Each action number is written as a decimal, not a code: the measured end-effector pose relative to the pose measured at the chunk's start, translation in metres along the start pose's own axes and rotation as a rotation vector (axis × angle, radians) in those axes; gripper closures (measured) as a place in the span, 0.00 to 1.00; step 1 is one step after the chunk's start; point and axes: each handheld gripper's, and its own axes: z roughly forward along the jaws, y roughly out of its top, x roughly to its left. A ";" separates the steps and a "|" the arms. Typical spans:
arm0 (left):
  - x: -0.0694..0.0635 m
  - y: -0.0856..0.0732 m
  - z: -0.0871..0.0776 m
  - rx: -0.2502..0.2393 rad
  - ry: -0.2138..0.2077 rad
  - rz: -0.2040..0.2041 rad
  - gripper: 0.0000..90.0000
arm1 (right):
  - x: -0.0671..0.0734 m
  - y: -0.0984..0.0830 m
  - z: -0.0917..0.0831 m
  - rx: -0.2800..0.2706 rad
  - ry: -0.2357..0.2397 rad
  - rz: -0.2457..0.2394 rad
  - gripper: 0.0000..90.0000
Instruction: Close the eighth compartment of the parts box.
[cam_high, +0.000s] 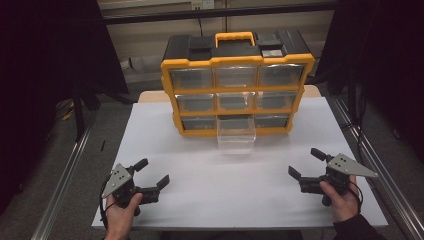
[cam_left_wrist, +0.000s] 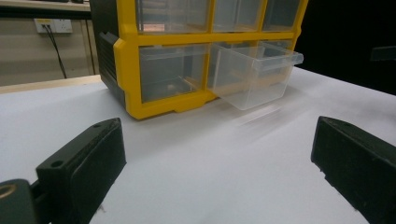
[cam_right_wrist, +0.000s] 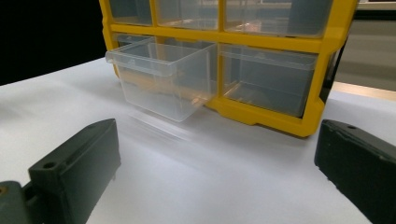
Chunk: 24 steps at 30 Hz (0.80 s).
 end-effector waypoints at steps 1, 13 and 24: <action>0.001 0.000 0.000 0.007 -0.006 0.007 0.03 | 0.001 0.000 0.000 0.004 0.008 0.001 0.00; 0.002 0.001 0.001 0.005 0.005 -0.003 0.03 | 0.011 0.000 0.004 0.026 0.081 -0.010 0.00; 0.002 0.000 0.002 0.016 0.009 -0.004 0.03 | 0.023 0.001 0.011 0.046 0.157 -0.024 0.00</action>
